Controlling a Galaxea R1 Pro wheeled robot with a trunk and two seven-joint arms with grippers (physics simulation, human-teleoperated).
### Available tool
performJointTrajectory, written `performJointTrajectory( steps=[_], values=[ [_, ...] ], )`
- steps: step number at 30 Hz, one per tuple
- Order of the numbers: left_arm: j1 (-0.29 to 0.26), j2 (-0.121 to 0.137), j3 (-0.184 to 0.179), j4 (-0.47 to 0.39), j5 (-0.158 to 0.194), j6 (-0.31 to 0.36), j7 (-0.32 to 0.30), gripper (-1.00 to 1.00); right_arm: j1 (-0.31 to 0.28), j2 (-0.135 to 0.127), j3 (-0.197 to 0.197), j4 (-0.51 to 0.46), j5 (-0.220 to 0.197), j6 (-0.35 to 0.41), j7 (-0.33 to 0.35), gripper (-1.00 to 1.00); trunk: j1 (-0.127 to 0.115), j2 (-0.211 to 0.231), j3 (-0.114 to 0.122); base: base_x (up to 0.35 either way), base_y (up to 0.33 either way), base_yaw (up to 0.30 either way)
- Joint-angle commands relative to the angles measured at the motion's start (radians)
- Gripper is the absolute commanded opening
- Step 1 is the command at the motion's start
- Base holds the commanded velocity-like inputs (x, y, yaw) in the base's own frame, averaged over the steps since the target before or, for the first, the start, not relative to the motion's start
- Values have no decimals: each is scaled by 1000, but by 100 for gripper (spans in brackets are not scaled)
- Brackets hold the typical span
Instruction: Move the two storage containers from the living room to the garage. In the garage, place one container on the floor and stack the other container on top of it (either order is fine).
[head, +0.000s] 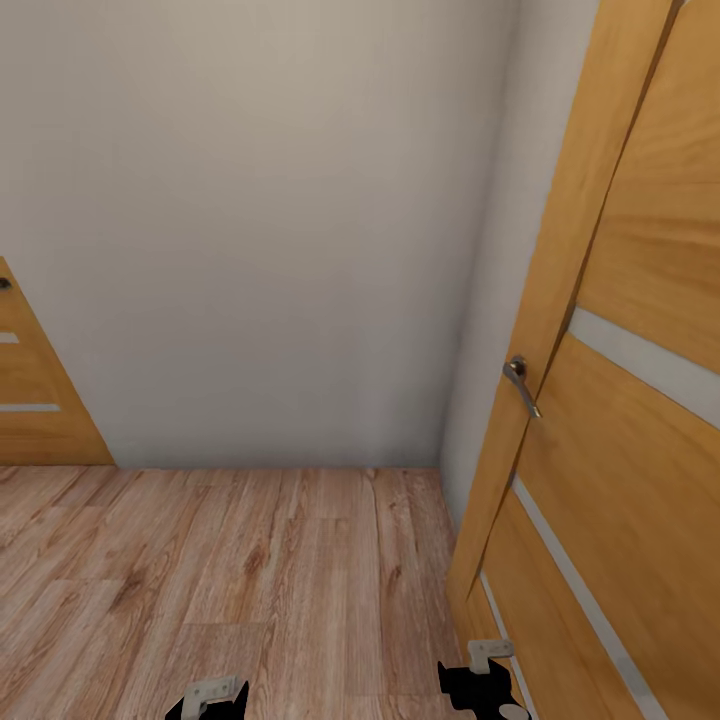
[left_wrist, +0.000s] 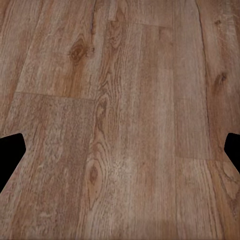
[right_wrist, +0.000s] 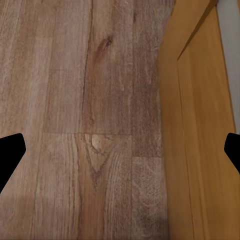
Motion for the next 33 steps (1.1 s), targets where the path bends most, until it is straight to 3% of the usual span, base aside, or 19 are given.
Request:
performJointTrajectory(
  steps=[1,25,33],
  values=[
    [-1,-1,8,0,-5,-3,-8,100,-1,0,5,1,0,-3,-5,100,0,-1,-1,0,0,25],
    [-1,-1,8,0,-5,-2,-8,100,-1,0,5,1,0,-3,-5,100,0,-1,-1,90,0,5],
    [-1,-1,8,0,-5,-3,-8,100,-1,1,5,1,0,-3,-5,100,0,-1,-1,12,0,128]
  ],
)
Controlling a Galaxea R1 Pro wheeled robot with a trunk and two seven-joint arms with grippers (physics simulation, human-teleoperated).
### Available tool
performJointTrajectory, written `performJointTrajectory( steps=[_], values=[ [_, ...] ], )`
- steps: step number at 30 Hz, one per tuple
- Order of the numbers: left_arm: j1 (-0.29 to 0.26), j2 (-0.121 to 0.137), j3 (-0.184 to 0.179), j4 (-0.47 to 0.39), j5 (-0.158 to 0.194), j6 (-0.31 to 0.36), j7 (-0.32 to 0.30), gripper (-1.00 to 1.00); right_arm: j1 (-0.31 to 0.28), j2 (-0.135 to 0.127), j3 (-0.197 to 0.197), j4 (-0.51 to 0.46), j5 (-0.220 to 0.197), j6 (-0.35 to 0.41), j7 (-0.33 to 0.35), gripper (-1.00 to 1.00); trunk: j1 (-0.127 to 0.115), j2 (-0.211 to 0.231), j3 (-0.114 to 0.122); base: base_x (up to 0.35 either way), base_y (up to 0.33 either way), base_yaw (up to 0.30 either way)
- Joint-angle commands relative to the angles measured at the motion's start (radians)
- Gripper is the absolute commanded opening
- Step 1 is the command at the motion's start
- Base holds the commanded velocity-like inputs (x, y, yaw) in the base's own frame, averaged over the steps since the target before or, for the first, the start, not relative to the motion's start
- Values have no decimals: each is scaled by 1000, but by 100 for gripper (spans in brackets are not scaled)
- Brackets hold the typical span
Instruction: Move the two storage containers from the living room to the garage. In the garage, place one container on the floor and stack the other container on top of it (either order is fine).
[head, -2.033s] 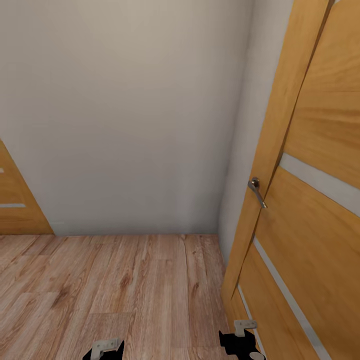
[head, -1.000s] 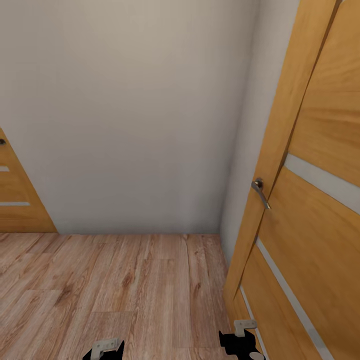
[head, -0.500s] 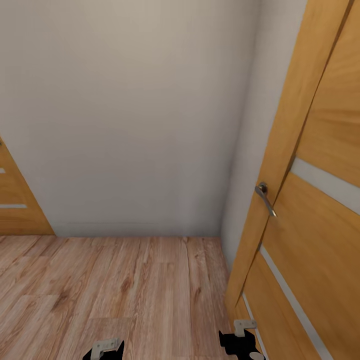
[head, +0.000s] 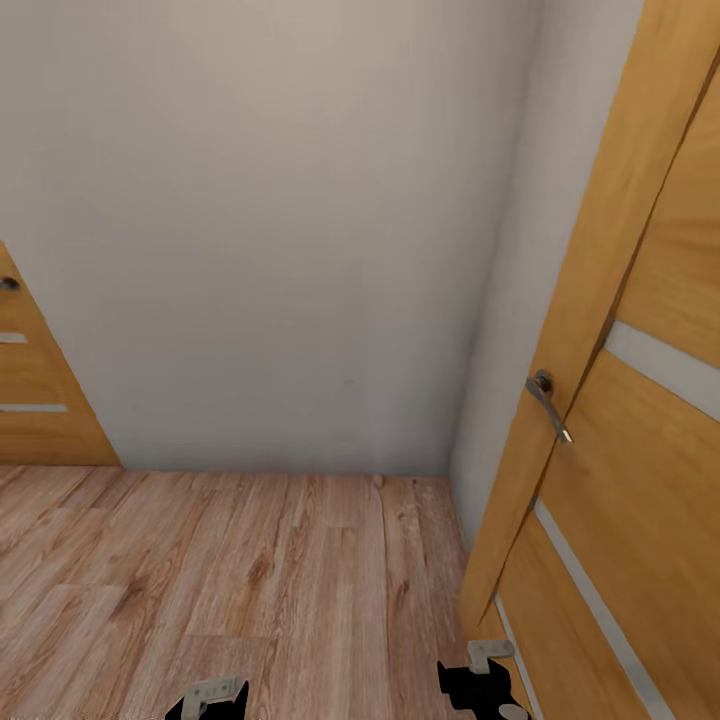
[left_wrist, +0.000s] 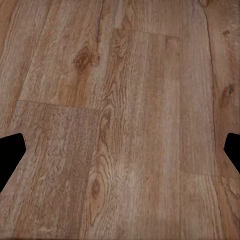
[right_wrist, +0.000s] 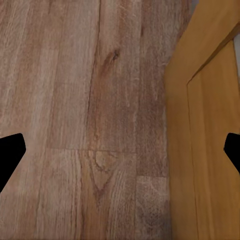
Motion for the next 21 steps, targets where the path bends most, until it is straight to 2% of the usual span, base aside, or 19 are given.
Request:
performJointTrajectory(
  steps=[1,15,21],
  values=[
    [-1,-1,9,1,-5,-3,-8,100,-1,-1,5,1,0,-3,-5,100,0,-1,-1,2,0,69],
    [-1,-1,9,1,-5,-3,-8,100,-1,0,5,1,0,-3,-5,100,0,-1,-1,0,0,18],
    [-1,-1,9,1,-5,-3,-8,100,-1,0,5,1,0,-3,-5,100,0,-1,-1,0,0,100]
  ],
)
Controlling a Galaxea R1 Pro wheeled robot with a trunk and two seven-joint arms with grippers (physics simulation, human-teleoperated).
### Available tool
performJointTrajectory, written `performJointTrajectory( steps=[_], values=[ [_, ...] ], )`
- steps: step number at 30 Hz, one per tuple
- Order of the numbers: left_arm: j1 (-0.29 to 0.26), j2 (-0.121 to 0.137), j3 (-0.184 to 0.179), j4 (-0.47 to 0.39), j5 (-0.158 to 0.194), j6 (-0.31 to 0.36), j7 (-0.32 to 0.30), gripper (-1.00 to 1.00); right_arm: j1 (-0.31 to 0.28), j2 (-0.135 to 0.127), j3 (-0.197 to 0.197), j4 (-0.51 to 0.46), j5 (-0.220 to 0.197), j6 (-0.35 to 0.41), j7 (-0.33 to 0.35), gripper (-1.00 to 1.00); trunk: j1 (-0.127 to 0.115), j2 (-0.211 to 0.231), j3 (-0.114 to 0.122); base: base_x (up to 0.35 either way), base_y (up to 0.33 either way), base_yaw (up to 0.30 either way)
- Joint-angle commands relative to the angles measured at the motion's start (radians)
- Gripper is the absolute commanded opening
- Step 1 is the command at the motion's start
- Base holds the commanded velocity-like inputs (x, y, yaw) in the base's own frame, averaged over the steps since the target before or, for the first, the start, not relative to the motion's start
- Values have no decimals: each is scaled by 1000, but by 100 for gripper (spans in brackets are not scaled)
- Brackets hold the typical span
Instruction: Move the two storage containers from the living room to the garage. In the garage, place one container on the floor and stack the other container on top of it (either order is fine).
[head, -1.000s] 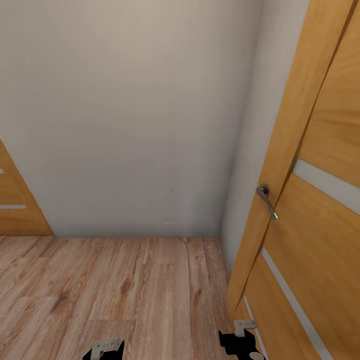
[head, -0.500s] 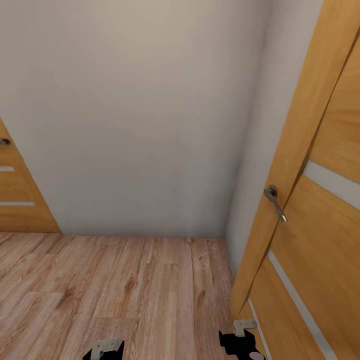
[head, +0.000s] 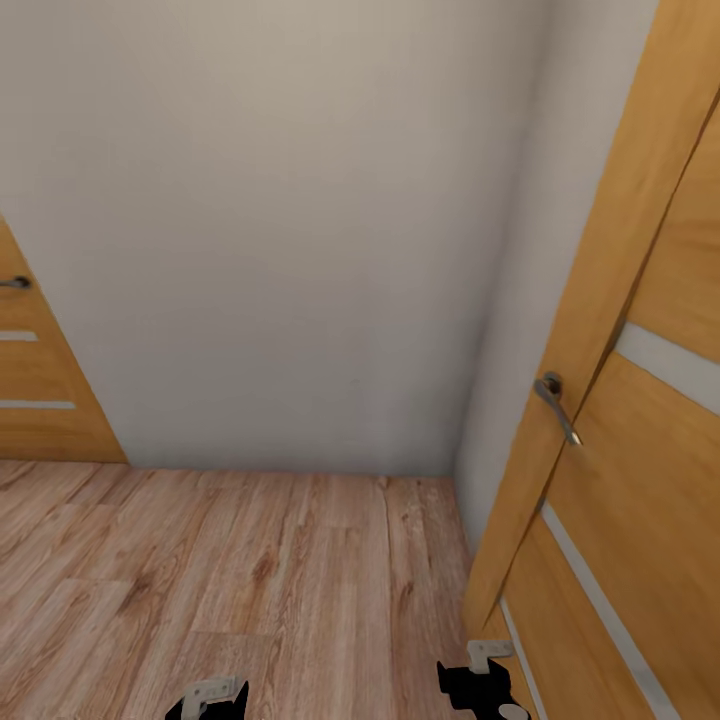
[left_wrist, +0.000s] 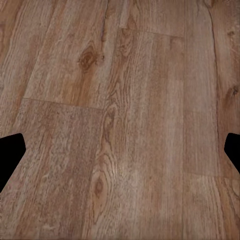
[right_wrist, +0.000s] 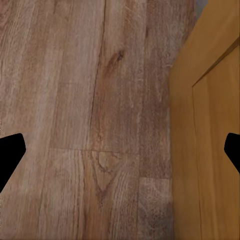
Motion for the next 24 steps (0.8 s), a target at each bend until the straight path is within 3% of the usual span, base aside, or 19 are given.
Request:
performJointTrajectory(
  steps=[1,24],
  values=[
    [-1,-1,9,1,-5,-3,-8,100,-1,0,5,1,0,-3,-5,100,0,-1,-1,0,0,115],
    [-1,-1,9,1,-5,-3,-8,100,0,-1,5,1,0,-2,-5,100,0,-1,-1,0,0,17]
  ],
)
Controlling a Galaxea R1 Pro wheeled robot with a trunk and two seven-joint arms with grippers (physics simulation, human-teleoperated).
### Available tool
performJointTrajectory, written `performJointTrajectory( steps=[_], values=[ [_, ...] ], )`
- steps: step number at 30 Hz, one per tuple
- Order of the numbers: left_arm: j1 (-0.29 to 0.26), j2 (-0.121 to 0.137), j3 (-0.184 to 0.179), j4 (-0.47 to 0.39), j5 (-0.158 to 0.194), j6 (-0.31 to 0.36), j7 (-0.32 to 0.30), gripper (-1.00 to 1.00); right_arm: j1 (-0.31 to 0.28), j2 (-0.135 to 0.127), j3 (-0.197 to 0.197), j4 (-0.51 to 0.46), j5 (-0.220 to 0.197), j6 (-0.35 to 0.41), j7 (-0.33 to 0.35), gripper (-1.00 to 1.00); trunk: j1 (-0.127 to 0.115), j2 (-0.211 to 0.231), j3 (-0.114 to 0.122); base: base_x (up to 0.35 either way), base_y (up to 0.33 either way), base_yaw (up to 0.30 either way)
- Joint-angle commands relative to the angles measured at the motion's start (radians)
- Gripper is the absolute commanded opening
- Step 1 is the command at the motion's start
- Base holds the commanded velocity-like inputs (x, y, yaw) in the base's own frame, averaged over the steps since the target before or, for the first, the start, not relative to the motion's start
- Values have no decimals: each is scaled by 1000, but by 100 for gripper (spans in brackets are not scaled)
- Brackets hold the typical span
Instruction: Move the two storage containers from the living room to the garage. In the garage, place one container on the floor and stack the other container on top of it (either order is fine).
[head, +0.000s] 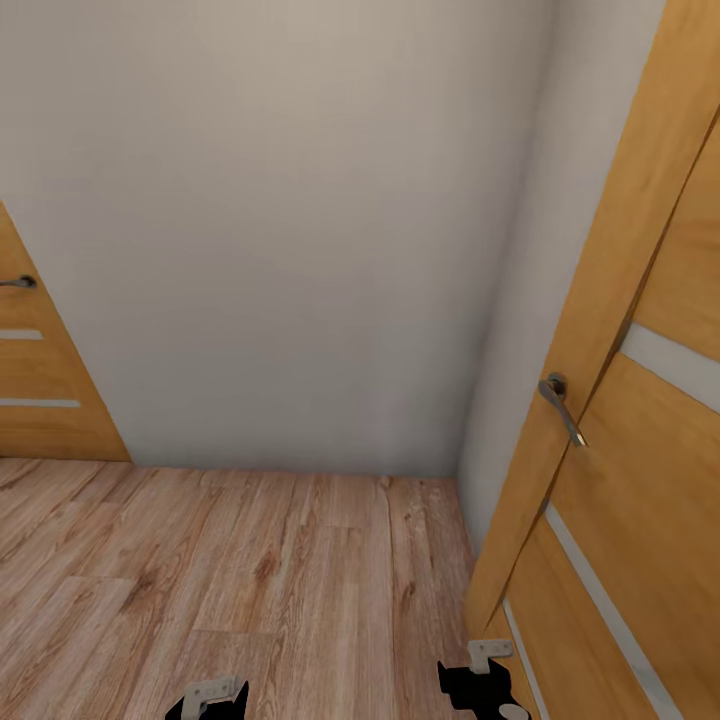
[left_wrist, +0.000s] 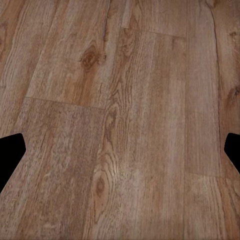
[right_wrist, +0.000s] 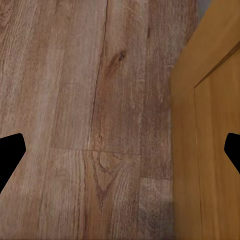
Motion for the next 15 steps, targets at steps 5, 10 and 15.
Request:
performJointTrajectory(
  steps=[5,10,15],
  values=[
    [-1,-1,8,0,-5,-2,-8,100,0,0,5,1,0,-3,-5,100,0,-1,-1,0,0,0],
    [-1,-1,8,0,-5,-2,-8,100,0,0,5,1,0,-3,-5,100,0,-1,-1,5,0,0],
    [-1,-1,8,0,-4,-2,-8,100,0,1,5,1,0,-3,-5,100,0,-1,-1,70,0,0]
  ],
)
